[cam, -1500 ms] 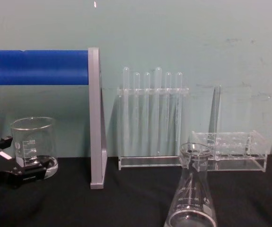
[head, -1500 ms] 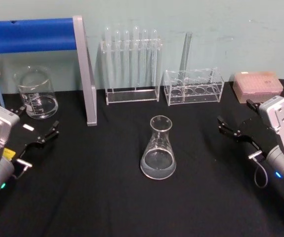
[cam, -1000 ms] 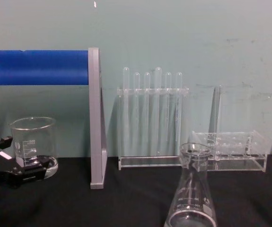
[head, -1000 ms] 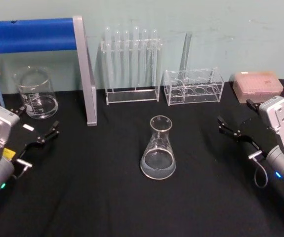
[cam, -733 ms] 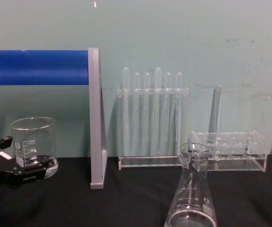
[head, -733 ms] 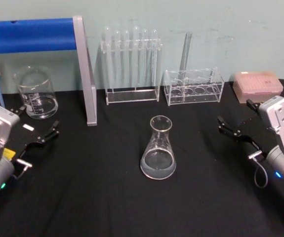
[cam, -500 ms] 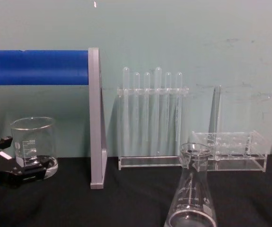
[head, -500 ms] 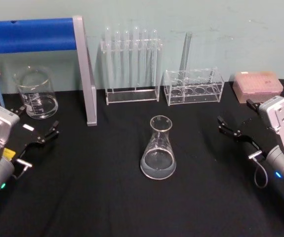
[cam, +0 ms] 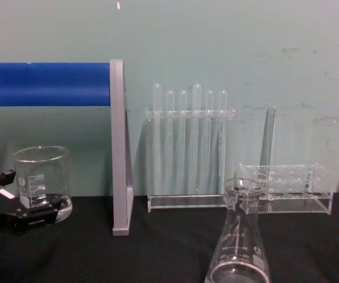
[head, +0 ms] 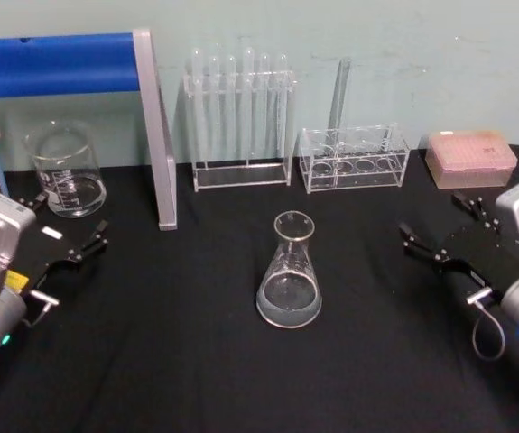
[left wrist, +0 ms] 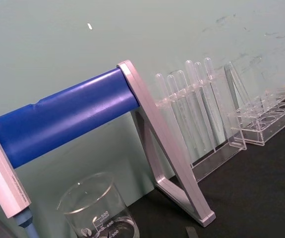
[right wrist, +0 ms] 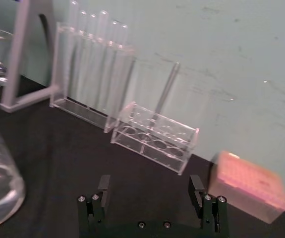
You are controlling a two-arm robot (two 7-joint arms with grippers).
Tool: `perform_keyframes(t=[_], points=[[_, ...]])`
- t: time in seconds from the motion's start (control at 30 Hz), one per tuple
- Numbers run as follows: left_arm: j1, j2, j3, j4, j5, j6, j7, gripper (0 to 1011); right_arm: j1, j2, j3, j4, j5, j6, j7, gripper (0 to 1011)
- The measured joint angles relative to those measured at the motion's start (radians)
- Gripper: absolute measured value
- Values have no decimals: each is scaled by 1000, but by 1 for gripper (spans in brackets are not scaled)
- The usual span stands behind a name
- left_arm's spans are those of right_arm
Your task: Grasp the erlenmeyer flask with one hand, shake it three times, then place it back.
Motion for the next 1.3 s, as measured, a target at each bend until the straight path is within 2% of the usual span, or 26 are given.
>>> perform_keyframes(t=[0.2, 0.47, 0.67, 0.97, 1.3], points=[[0, 0, 0, 0, 0, 0, 0, 1001, -57, 5, 30, -57, 70, 5, 69, 1000], [0, 0, 0, 0, 0, 0, 0, 1001, -78, -14, 35, -84, 136, 11, 166, 1000], [0, 0, 0, 0, 0, 0, 0, 1001, -76, -32, 24, -91, 171, 25, 246, 1000], [0, 0, 0, 0, 0, 0, 0, 1001, -49, -63, 1, -70, 178, 39, 330, 1000], [0, 0, 0, 0, 0, 0, 0, 1001, -1, -123, -22, -21, 140, 25, 370, 1000]])
